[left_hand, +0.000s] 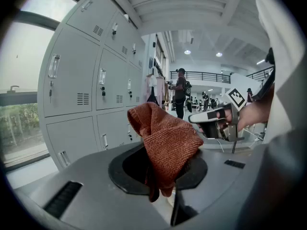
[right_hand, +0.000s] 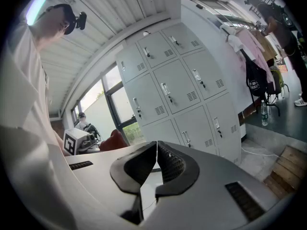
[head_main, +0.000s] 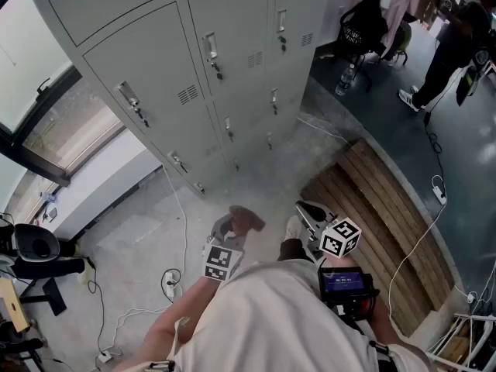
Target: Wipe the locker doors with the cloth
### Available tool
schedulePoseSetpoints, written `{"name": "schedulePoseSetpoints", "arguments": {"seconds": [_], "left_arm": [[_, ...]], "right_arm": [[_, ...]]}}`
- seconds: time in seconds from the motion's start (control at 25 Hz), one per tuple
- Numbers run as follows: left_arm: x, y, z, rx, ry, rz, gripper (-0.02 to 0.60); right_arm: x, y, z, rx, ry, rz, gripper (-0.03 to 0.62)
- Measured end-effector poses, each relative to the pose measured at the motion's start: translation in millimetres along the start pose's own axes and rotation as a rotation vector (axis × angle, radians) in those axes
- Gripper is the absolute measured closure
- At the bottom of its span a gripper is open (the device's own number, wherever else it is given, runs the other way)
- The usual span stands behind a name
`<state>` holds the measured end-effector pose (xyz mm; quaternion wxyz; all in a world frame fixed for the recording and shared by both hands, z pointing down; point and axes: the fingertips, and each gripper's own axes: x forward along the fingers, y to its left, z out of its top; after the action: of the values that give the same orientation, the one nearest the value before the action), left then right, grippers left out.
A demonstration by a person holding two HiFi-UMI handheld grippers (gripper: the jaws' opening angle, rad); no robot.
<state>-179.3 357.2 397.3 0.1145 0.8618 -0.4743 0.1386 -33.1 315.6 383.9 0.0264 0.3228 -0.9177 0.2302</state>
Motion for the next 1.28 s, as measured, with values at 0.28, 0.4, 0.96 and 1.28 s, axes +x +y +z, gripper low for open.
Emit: {"name": "schedulePoseSetpoints", "arguments": {"seconds": [0.28,0.4,0.96,1.28], "left_arm": [[51,26,9,-0.024,0.025,0.076,0.509],[81,27,25,-0.026,0.033,0.089,0.509],[215,21,93,-0.02,0.041,0.176,0.509],[235,37,87,-0.061,0.107,0.182,0.509]], "right_arm": [[42,-54,25,-0.011,0.026,0.064,0.576],[54,-81,42,-0.02,0.045,0.095,0.576],[57,-226,109,-0.02,0.066,0.177,0.576],[71,-264,102,0.046,0.082,0.159,0.576]]}}
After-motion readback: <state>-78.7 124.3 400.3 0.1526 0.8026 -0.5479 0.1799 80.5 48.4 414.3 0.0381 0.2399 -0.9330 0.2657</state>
